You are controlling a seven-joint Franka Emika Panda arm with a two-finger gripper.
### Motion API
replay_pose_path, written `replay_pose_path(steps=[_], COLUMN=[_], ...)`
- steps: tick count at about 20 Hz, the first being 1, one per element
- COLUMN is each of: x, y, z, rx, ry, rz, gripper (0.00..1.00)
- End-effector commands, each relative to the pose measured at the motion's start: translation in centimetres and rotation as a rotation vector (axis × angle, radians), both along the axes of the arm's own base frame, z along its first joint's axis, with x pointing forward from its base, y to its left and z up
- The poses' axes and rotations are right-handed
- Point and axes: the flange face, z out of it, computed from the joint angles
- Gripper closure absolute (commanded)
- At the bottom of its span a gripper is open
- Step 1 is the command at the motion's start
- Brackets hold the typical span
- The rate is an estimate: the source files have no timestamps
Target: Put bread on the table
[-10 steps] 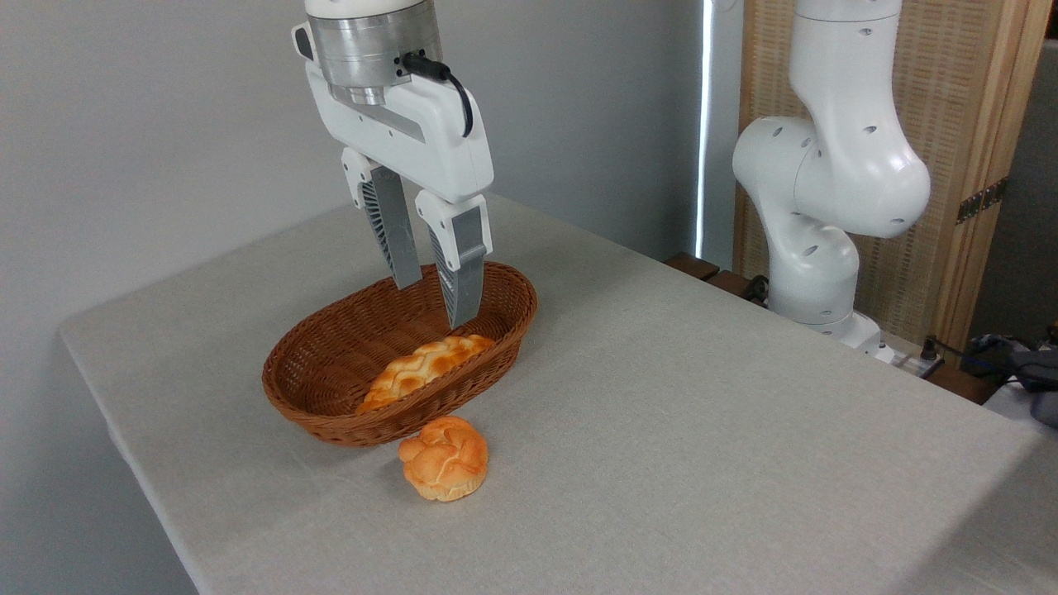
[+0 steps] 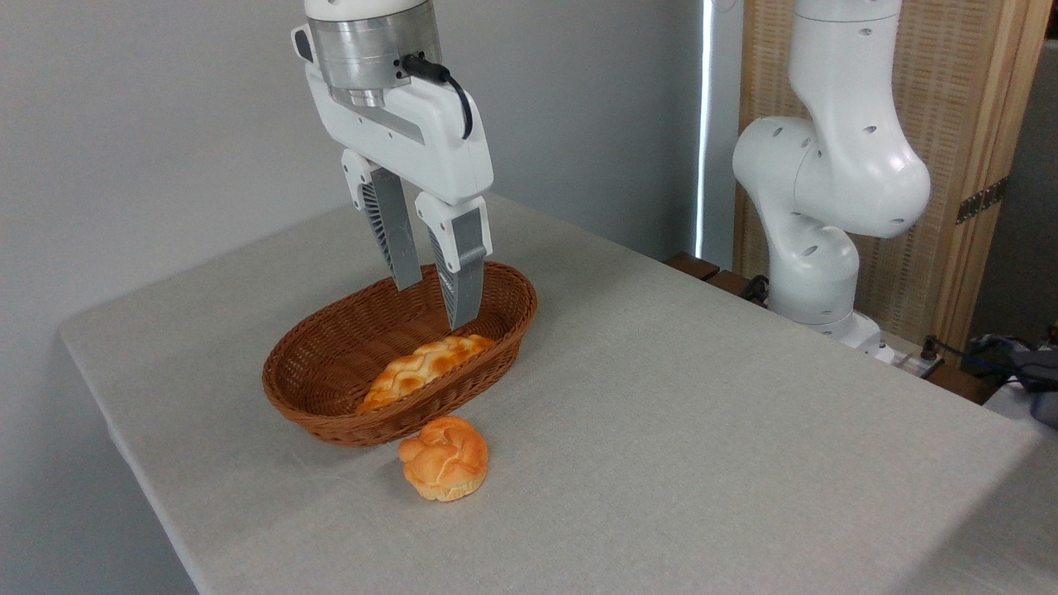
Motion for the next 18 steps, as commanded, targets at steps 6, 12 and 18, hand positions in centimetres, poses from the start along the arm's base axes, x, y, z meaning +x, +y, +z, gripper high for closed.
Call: replay_pose_path(steps=[6,12,18], x=[-0.1,-0.3,-0.5], y=[0.1,0.1,-0.9], z=[0.1,0.1,-1.0], rx=[0.007,0.007,0.007], ry=[0.012,0.013,0.030], rz=[-0.017,-0.019,-0.031], gripper=[0.00,0.00,0.00])
